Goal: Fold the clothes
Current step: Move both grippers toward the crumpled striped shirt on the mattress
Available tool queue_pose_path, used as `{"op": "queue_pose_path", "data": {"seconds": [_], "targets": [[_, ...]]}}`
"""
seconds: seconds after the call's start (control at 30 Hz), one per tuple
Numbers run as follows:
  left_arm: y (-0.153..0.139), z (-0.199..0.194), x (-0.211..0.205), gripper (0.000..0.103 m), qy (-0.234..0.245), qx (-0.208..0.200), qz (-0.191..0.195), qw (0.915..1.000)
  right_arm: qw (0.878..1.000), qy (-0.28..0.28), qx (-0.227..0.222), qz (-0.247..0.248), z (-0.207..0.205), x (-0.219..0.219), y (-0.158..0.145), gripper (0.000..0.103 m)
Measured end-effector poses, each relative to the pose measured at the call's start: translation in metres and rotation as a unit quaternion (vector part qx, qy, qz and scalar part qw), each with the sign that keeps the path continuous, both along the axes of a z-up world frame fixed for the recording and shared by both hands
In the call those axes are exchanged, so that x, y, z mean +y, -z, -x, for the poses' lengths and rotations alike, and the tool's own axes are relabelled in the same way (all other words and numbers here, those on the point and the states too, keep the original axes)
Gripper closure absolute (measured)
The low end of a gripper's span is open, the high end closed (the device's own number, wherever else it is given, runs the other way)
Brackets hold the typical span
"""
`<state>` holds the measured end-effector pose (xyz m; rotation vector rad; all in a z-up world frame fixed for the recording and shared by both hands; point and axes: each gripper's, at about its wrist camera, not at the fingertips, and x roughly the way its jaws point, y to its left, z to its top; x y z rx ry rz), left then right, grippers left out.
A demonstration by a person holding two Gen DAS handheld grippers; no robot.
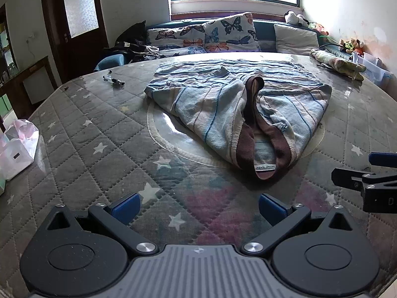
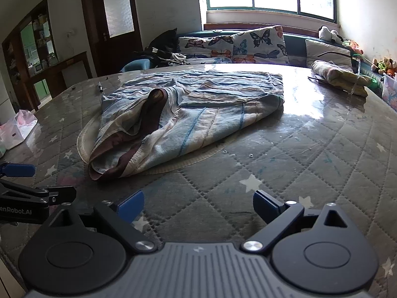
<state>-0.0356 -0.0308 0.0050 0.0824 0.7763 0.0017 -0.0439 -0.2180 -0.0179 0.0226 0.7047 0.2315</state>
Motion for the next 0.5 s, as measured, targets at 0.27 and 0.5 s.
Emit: {"op": "queue_pose_path", "data": {"seconds": [0.27,0.5], "targets": [[0.0020,-0.0016,-0.0010,0.000,-0.001,0.004,-0.002,1.0000,1.000,-0.005,0.005,-0.003,-0.0014,0.0022,0.0013,0.009],[0.0027,-0.0038,-0.0016,0.000,0.000,0.006,-0.003,1.0000,1.000,-0.010,0.006,-0.002,-0.0041,0.0045,0.0016,0.009]]}}
